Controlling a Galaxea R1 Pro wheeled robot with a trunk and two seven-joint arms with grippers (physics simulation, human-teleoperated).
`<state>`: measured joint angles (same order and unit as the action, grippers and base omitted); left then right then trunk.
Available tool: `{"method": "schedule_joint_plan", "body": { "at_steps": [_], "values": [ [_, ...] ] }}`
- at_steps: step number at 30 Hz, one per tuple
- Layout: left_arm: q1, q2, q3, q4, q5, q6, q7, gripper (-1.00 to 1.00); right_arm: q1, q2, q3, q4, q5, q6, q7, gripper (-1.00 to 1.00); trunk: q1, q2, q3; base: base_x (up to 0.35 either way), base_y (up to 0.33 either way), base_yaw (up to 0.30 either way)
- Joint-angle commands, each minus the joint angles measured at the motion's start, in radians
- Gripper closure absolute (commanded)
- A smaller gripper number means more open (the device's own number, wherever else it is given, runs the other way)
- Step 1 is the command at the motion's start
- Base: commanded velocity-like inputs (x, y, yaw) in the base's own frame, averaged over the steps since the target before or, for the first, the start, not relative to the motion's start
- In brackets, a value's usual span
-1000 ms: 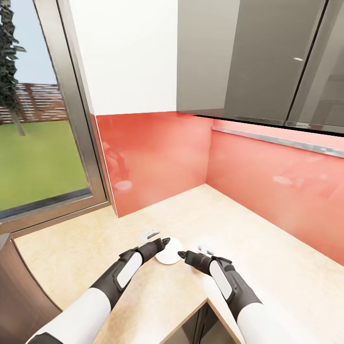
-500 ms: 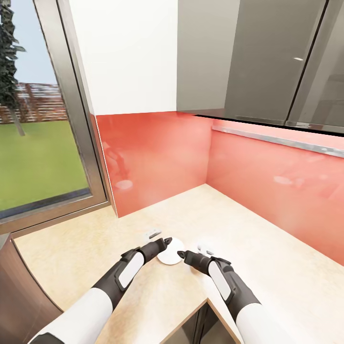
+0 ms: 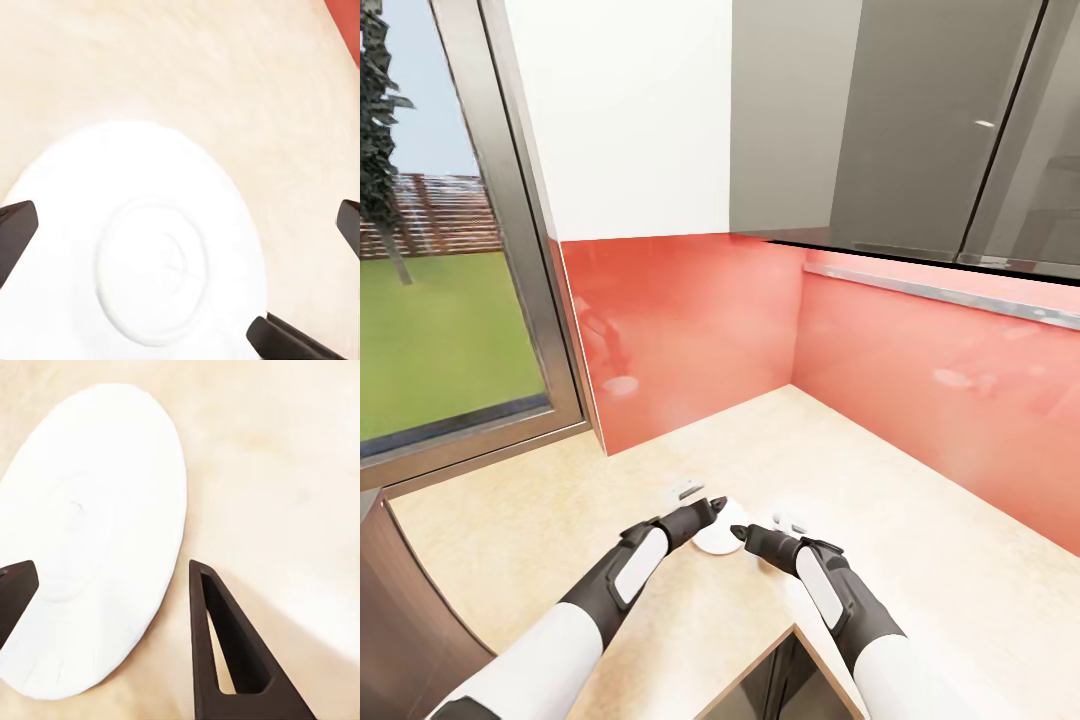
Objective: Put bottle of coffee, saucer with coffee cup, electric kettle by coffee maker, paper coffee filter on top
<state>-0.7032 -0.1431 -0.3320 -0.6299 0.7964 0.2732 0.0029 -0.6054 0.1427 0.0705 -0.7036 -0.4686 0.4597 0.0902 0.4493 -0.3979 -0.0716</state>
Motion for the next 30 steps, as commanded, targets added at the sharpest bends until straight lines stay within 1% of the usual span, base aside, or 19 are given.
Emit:
{"method": "schedule_joint_plan", "body": {
  "at_steps": [1, 14, 19, 22, 24, 26, 30],
  "values": [
    [-0.001, -0.002, -0.001, -0.001, 0.006, 0.004, 0.000, -1.00, -0.001, 0.000, 0.000, -0.001, 0.001, 0.005, 0.000, -1.00, 0.001, -0.002, -0.002, 0.000, 0.000, 0.000],
    [-0.001, -0.028, -0.004, -0.001, 0.006, 0.009, -0.001, -1.00, -0.001, 0.000, 0.000, -0.001, 0.001, 0.005, 0.000, -1.00, 0.001, -0.002, -0.002, 0.000, 0.000, 0.000],
    [-0.001, -0.031, -0.004, -0.002, 0.006, 0.011, -0.005, -1.00, -0.001, 0.000, 0.000, -0.001, 0.001, 0.005, 0.000, -1.00, 0.001, -0.002, -0.002, 0.000, 0.000, 0.000],
    [-0.001, -0.031, -0.004, -0.001, 0.006, 0.012, -0.031, -1.00, -0.001, 0.000, 0.000, -0.001, 0.001, 0.005, 0.000, -1.00, 0.001, -0.002, -0.002, 0.000, 0.000, 0.000],
    [-0.001, -0.031, -0.004, -0.001, 0.006, 0.012, -0.071, -1.00, -0.001, 0.000, 0.000, -0.001, 0.001, 0.005, 0.000, -1.00, 0.001, -0.002, -0.002, 0.000, 0.000, 0.000],
    [-0.001, -0.030, -0.004, -0.001, 0.005, 0.013, -0.091, -1.00, -0.001, 0.000, 0.000, -0.001, 0.001, 0.005, 0.000, -1.00, 0.001, -0.002, -0.002, 0.000, 0.000, 0.000],
    [-0.001, -0.029, -0.004, -0.001, 0.005, 0.013, -0.108, -1.00, -0.001, 0.000, 0.000, -0.001, 0.001, 0.005, 0.000, -1.00, 0.001, -0.002, -0.002, 0.000, 0.000, 0.000]
  ]
}}
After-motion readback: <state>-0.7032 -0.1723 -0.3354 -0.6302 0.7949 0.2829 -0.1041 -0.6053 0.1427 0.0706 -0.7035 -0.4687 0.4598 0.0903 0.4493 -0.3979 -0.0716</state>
